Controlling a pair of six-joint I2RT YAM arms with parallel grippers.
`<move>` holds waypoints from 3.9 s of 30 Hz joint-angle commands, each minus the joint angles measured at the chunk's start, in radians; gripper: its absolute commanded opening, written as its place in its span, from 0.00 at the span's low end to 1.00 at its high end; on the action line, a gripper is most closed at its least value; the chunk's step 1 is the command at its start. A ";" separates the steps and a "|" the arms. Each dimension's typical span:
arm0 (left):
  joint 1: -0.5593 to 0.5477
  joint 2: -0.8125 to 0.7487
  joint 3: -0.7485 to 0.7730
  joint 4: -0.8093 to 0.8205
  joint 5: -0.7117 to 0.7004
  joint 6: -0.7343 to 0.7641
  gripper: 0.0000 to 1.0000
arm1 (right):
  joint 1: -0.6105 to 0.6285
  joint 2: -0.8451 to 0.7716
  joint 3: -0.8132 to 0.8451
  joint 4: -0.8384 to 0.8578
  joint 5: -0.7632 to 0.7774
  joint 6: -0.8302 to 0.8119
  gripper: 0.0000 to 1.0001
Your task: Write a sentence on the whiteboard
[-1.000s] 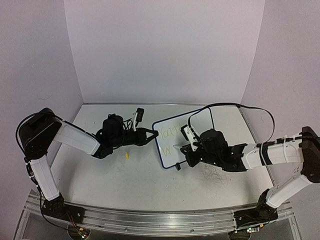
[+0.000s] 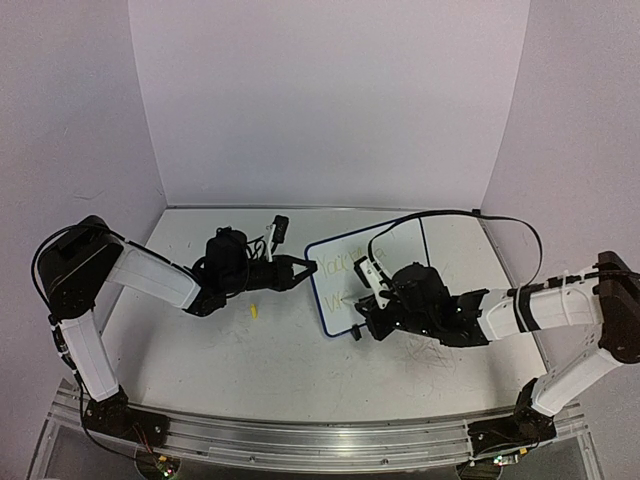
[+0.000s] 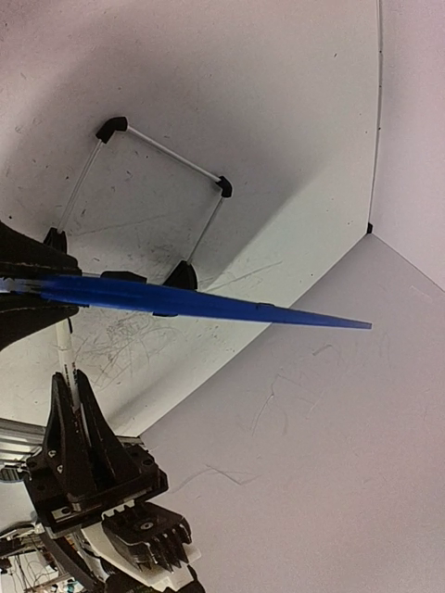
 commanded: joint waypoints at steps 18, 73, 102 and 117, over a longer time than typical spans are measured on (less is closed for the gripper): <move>0.007 -0.011 0.023 -0.018 -0.015 -0.018 0.00 | 0.008 0.012 -0.008 -0.040 0.044 0.046 0.00; 0.005 0.002 0.032 -0.019 0.018 -0.007 0.00 | -0.002 0.015 -0.046 0.023 0.103 0.092 0.00; 0.005 -0.005 0.028 -0.019 0.017 -0.004 0.00 | -0.002 0.003 -0.052 -0.009 0.139 0.114 0.00; 0.005 0.002 0.031 -0.022 0.016 -0.009 0.00 | -0.002 -0.014 -0.033 -0.008 0.130 0.077 0.00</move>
